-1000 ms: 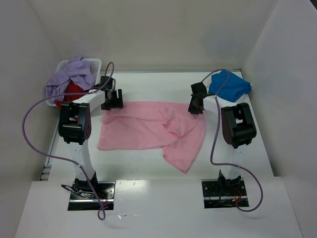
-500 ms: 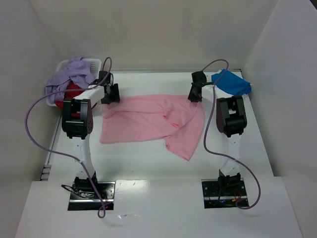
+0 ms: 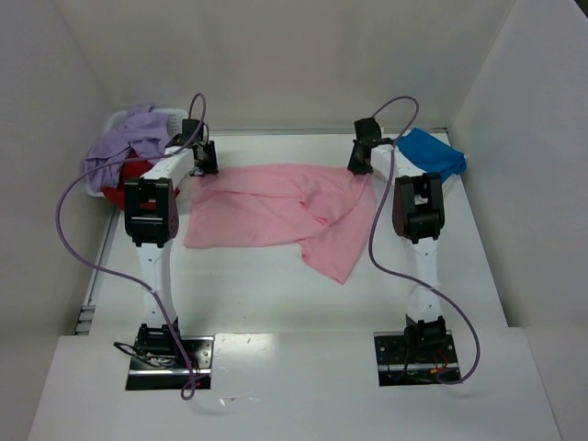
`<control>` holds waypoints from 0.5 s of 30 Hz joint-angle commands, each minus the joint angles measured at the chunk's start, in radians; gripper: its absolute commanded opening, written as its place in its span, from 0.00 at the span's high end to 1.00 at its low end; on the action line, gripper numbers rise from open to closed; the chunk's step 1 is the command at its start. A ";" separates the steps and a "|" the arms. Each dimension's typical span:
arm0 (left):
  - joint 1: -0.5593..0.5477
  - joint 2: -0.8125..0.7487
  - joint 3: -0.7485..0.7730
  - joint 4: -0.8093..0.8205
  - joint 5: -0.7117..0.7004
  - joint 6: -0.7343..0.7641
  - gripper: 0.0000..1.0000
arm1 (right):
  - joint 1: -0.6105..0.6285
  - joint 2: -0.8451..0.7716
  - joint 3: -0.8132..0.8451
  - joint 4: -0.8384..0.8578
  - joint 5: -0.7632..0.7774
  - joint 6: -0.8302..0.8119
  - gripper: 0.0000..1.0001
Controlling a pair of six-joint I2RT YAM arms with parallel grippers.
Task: Fold and stack the t-shirts
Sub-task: Fold the flattened tshirt in 1/3 of the way
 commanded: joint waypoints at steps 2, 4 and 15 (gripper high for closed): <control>0.020 0.027 0.072 0.008 -0.021 0.049 0.38 | -0.028 0.061 0.112 -0.050 0.027 -0.028 1.00; 0.020 0.027 0.083 0.008 -0.021 0.058 0.32 | -0.028 0.061 0.140 -0.050 0.018 -0.039 1.00; 0.020 -0.220 -0.067 0.126 0.124 0.112 0.04 | -0.028 -0.164 0.108 0.048 -0.152 -0.085 0.73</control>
